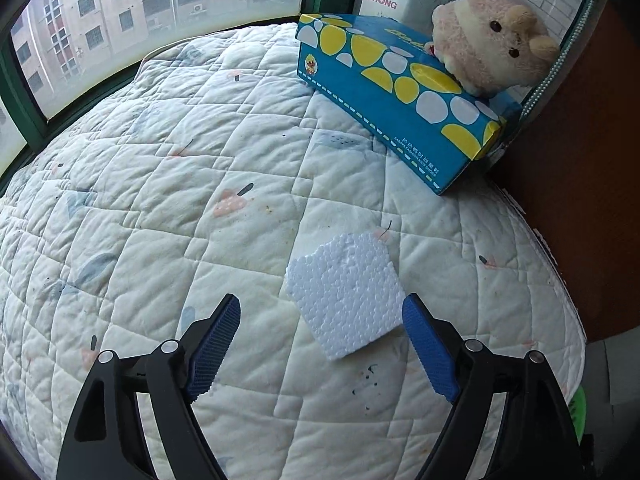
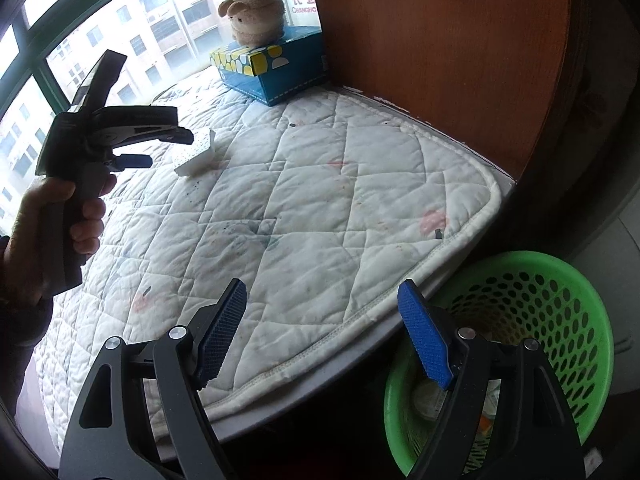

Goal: Collect trash
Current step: 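Move the left gripper to the white foam block and grasp it, then carry the foam block to the green basket and open the left gripper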

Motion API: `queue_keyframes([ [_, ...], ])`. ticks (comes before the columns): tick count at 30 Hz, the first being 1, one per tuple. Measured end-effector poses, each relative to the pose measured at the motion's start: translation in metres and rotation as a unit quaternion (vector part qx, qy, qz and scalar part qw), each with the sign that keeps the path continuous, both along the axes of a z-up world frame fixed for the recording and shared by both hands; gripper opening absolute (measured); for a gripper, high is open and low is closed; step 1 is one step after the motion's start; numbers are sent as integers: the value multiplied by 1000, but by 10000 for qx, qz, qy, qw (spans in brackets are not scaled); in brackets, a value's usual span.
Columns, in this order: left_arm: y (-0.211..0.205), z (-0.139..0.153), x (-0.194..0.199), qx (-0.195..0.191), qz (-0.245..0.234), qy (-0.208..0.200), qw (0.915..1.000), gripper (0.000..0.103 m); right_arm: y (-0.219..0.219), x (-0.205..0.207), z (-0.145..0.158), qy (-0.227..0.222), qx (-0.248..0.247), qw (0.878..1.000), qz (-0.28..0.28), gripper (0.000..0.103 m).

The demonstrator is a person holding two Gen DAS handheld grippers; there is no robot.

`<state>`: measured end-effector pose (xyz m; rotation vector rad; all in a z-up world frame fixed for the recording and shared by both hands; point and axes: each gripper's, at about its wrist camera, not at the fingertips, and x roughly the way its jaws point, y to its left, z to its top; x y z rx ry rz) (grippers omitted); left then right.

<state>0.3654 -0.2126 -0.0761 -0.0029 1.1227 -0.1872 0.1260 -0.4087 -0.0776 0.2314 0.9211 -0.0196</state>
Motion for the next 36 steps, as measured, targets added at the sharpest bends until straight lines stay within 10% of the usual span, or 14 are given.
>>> queue_keyframes([
  [7, -9, -19, 15, 31, 162, 184, 9997, 80, 2, 15, -11, 77, 78, 9999, 119, 78],
  [15, -15, -15, 12, -268, -320, 100, 9991, 44, 24, 44, -21, 93, 14, 9990, 434, 78],
  [36, 91, 37, -64, -558, -523, -434, 9961, 43, 91, 86, -14, -11, 284, 9957, 881, 50],
])
